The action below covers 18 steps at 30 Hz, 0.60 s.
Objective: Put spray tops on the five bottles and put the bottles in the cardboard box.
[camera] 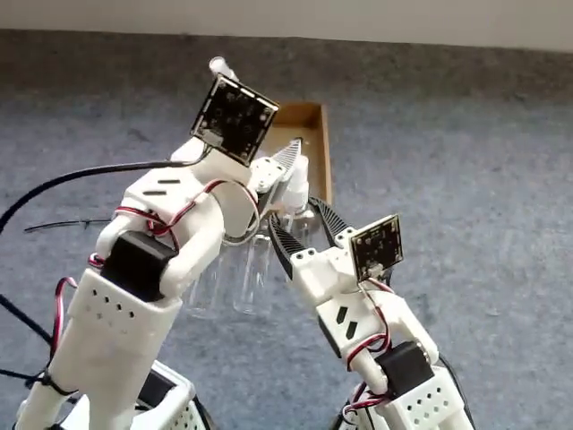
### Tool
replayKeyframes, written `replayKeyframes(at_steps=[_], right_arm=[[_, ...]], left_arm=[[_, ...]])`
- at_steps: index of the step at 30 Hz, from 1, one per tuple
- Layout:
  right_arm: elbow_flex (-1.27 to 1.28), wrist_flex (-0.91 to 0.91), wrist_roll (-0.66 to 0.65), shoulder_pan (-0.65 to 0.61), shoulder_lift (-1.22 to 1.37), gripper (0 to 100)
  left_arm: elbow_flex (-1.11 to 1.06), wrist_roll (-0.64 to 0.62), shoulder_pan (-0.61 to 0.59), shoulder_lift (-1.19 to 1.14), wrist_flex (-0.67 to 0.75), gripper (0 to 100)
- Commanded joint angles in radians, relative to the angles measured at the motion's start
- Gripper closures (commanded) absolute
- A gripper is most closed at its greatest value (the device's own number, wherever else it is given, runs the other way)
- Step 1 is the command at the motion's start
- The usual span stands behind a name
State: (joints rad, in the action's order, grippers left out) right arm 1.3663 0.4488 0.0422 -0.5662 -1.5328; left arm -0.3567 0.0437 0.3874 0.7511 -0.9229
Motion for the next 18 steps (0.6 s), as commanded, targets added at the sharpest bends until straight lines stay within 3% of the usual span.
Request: replayKeyframes(at_steps=[1, 9, 18], right_arm=[[-0.013, -0.004, 0.003, 0.015, -0.015, 99.4], [-0.019, -0.004, 0.003, 0.019, -0.015, 99.4], [-0.021, -0.004, 0.006, 0.073, -0.01, 99.4]], left_arm=[[0.035, 0.018, -0.005, -0.005, 0.011, 86], [0.004, 0.018, -0.004, -0.005, -0.101, 86], [0.038, 0.018, -0.012, -0.001, -0.112, 86]])
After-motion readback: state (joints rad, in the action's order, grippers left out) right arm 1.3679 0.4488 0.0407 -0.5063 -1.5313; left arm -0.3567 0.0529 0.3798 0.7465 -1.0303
